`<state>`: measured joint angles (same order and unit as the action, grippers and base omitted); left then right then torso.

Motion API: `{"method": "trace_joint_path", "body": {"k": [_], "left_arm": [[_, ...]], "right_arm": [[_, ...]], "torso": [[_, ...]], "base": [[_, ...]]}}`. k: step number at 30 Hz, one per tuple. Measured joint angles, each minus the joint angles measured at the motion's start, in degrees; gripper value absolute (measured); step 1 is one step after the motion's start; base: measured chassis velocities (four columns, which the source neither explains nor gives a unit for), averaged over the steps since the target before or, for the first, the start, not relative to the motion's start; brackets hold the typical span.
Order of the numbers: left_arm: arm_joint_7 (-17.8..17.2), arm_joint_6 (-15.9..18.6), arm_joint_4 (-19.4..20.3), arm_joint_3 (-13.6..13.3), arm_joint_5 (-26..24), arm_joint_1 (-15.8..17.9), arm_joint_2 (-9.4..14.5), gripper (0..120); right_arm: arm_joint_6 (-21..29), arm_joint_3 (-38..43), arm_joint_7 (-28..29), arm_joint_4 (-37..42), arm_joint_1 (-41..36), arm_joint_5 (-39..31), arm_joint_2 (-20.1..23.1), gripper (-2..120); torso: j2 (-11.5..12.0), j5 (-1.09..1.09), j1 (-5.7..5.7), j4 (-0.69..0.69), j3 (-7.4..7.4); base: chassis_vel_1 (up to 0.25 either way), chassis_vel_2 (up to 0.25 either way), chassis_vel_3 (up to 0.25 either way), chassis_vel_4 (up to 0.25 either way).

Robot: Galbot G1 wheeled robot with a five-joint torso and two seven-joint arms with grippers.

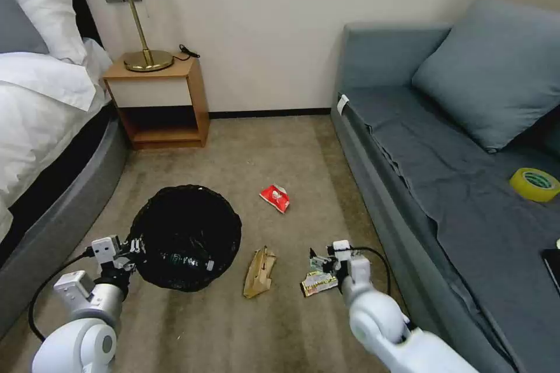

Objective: Pick up the trash bin, then pick up the garbage on the floor and place it into the trash bin.

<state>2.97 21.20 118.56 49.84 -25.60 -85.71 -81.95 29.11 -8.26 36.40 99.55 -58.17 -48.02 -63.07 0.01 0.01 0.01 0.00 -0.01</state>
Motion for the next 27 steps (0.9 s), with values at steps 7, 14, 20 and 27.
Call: {"method": "trace_joint_path", "body": {"k": [7, 14, 20, 27], "left_arm": [[0.6, -0.75, -1.76, 0.28, -0.44, 1.09, 0.41, 4], [1.28, -2.04, -3.82, 1.29, -1.47, 0.97, 1.32, 4], [1.57, -2.55, -4.5, 1.52, -1.84, 0.95, 1.98, 4], [1.6, -2.52, -4.09, 1.5, -1.88, 1.31, 2.3, 4]], "right_arm": [[6.98, -1.4, 17.53, -12.05, 7.17, -21.56, -9.15, 100], [7.43, 1.45, 23.14, -18.98, 8.73, -26.16, -13.04, 100], [6.26, 3.56, 23.11, -23.69, 9.84, -24.42, -15.03, 100], [4.71, 4.95, 21.24, -27.82, 11.63, -22.31, -16.67, 100]], "torso": [[0.0, -0.01, 0.0, -0.01, 0.0], [0.0, -0.01, 0.0, 0.0, 0.0], [0.0, -0.01, 0.0, 0.0, 0.0], [0.0, -0.01, 0.0, 0.0, 0.01]], "base": [[0.0, 0.0, 0.0, 0.0], [0.0, 0.0, 0.0, 0.0], [0.0, 0.0, 0.0, 0.0], [0.0, 0.0, 0.0, 0.0]]}}
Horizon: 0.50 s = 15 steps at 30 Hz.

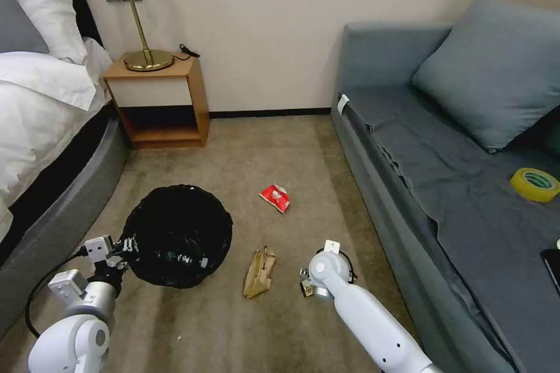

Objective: Pick up the trash bin, then pick up the garbage on the floor and place it into the trash bin.

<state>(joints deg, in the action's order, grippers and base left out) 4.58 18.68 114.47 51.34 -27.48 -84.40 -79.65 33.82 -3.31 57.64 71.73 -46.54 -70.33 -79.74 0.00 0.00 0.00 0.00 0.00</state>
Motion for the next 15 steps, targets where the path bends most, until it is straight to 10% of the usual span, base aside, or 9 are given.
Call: {"method": "trace_joint_path", "body": {"k": [15], "left_arm": [[-0.06, 0.31, 0.04, 0.54, 0.42, 0.09, 0.36, 4]], "right_arm": [[-0.98, 2.65, -1.51, -9.92, 3.2, 5.71, -5.15, 100]], "torso": [[0.0, 0.0, 0.0, 0.0, 0.0]], "base": [[0.0, 0.0, 0.0, 0.0]]}}
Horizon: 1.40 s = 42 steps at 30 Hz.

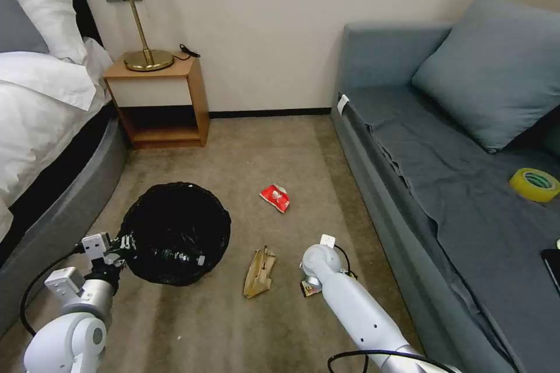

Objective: Pick up the trash bin, then pick up the garbage on the floor and place it into the trash bin.

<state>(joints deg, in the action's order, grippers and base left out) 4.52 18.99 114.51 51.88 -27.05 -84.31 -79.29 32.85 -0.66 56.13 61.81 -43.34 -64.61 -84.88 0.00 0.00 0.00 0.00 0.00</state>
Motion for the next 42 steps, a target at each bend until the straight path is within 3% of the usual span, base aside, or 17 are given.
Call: {"method": "trace_joint_path", "body": {"k": [10, 36, 42], "left_arm": [[-0.05, 0.02, -0.32, -0.24, 0.86, -0.08, -0.96, 4], [0.08, -0.89, -1.43, -0.4, 1.19, -0.02, -1.41, 4], [0.17, -1.04, -1.51, -0.3, 1.19, 0.04, -1.28, 4]], "right_arm": [[-0.15, 0.73, -1.57, -4.47, 1.2, 4.27, -1.76, 100], [0.41, 0.09, -2.33, -4.77, -0.85, 6.68, -0.56, 100], [0.2, -0.42, -3.09, -4.62, -0.85, 7.11, -0.53, 87]], "torso": [[0.0, 0.0, 0.0, 0.0, 0.0], [-0.01, 0.0, 0.0, 0.01, 0.01], [-0.01, 0.0, -0.01, 0.01, 0.01]], "base": [[0.0, 0.0, 0.0, 0.0], [0.0, 0.0, 0.0, 0.0], [0.0, 0.0, 0.0, 0.0]]}}
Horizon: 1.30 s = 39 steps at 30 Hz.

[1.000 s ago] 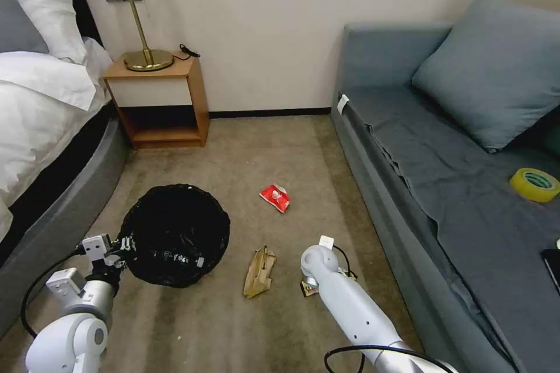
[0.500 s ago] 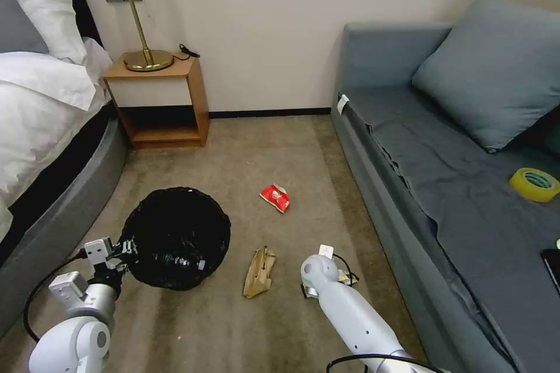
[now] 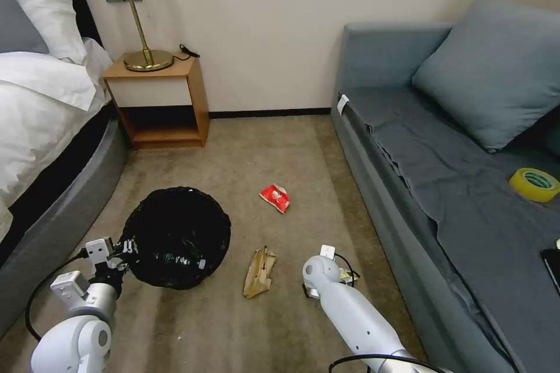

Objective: Pick up the trash bin, then pick up the garbage on the floor and place it into the trash bin.

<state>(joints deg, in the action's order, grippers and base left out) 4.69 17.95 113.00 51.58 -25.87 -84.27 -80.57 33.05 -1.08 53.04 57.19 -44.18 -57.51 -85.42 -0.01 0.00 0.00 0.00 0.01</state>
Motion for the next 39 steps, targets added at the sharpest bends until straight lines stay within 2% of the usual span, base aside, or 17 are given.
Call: {"method": "trace_joint_path", "body": {"k": [2, 5, 7, 10, 13, 15, 16, 18, 19, 20, 21, 24, 32, 34, 36, 38, 39], "left_arm": [[0.06, -0.07, -0.02, 0.03, 0.0, -0.02, 0.0, 4], [0.12, -0.22, -0.09, 0.1, -0.01, -0.14, -0.08, 4], [0.13, -0.23, -0.09, 0.1, -0.01, -0.15, -0.1, 4], [0.23, -0.4, -0.12, 0.11, 0.02, -0.23, -0.26, 4], [0.24, -0.44, -0.12, 0.12, 0.04, -0.28, -0.32, 4], [0.26, -0.45, -0.13, 0.17, 0.05, -0.37, -0.33, 4], [0.26, -0.45, -0.13, 0.23, 0.05, -0.37, -0.33, 4], [0.26, -0.45, -0.11, 0.26, 0.05, -0.37, -0.33, 4], [0.26, -0.46, -0.09, 0.27, 0.06, -0.37, -0.34, 4], [0.27, -0.45, 0.02, 0.27, 0.07, -0.38, -0.37, 4], [0.27, -0.45, 0.02, 0.27, 0.07, -0.38, -0.37, 4], [0.27, -0.46, 0.13, 0.13, 0.23, -0.38, -0.49, 4], [0.18, -0.38, 0.45, -0.08, 0.34, -0.26, -0.55, 4], [0.02, -0.26, 0.53, -0.09, 0.16, -0.16, -0.5, 4], [-0.02, -0.24, 0.53, -0.09, 0.05, -0.16, -0.46, 4], [-0.27, -0.13, 0.53, -0.08, -0.45, -0.18, -0.3, 4], [-0.27, -0.13, 0.53, -0.08, -0.45, -0.18, -0.3, 4]], "right_arm": [[-0.06, -0.07, -0.23, 0.05, 0.01, 0.08, -0.02, 83], [-0.34, -0.36, -0.67, 0.21, -0.05, 0.27, -0.08, 68], [-0.38, -0.42, -0.74, 0.21, -0.05, 0.32, -0.08, 66], [-0.64, -0.75, -1.12, 0.19, -0.11, 0.62, -0.04, 50], [-0.72, -0.83, -1.35, 0.16, -0.11, 0.7, -0.05, 42], [-0.92, -0.98, -1.69, 0.11, -0.13, 1.07, -0.05, 33], [-1.04, -1.02, -1.82, 0.05, -0.13, 1.25, -0.04, 26], [-1.12, -1.02, -1.82, -0.04, -0.14, 1.46, -0.01, 23], [-1.3, -1.02, -1.95, -0.07, -0.17, 1.57, 0.05, 18], [-1.46, -1.03, -2.02, 0.0, -0.24, 1.59, 0.18, 11], [-1.46, -1.03, -2.02, 0.0, -0.24, 1.59, 0.18, 11], [-1.93, -0.91, -2.11, 0.74, -0.31, 1.42, 0.5, 0], [-2.64, -1.32, -1.36, 6.59, -0.49, -0.28, 2.47, 0], [-2.92, -2.43, -0.62, 11.84, -0.94, -1.52, 4.07, 0], [-3.01, -2.72, -0.47, 13.16, -1.06, -1.67, 4.43, 0], [-3.42, -4.26, -0.12, 18.9, -1.5, -2.29, 5.98, 0], [-3.42, -4.26, -0.12, 18.9, -1.5, -2.29, 5.98, 0]], "torso": [[0.0, 0.0, 0.0, 0.0, 0.0], [0.0, 0.01, 0.0, -0.02, 0.0], [0.0, 0.01, 0.0, -0.02, 0.0], [-0.01, 0.02, 0.0, -0.04, 0.0], [0.0, 0.04, 0.0, -0.04, 0.0], [0.0, 0.03, 0.0, -0.04, -0.01], [0.01, 0.03, 0.0, -0.03, -0.01], [0.01, 0.01, 0.0, -0.02, -0.01], [0.01, -0.04, 0.0, 0.04, -0.01], [0.02, -0.02, 0.0, 0.04, -0.01], [0.02, -0.02, 0.0, 0.04, -0.01], [0.02, -0.02, 0.0, 0.04, -0.02], [0.02, -0.01, 0.0, 0.01, -0.02], [0.02, 0.01, 0.0, 0.0, -0.02], [0.02, 0.0, 0.0, 0.0, -0.02], [0.02, 0.01, 0.0, 0.0, -0.02], [0.02, 0.01, 0.0, 0.0, -0.02]], "base": [[0.0, 0.0, 0.0, 0.0], [0.0, 0.0, 0.0, 0.0], [0.0, 0.0, 0.0, 0.0], [0.0, 0.0, 0.0, 0.0], [0.0, 0.0, 0.0, 0.0], [0.0, 0.0, 0.0, 0.0], [0.0, 0.0, 0.0, 0.0], [0.0, 0.0, 0.0, 0.0], [0.0, 0.0, 0.0, 0.0], [0.0, 0.0, 0.0, 0.0], [0.0, 0.0, 0.0, 0.0], [0.0, 0.0, 0.0, 0.0], [0.0, 0.0, 0.0, 0.0], [0.0, 0.0, 0.0, 0.0], [0.0, 0.0, 0.0, 0.0], [0.0, 0.0, 0.0, 0.0], [0.0, 0.0, 0.0, 0.0]]}}
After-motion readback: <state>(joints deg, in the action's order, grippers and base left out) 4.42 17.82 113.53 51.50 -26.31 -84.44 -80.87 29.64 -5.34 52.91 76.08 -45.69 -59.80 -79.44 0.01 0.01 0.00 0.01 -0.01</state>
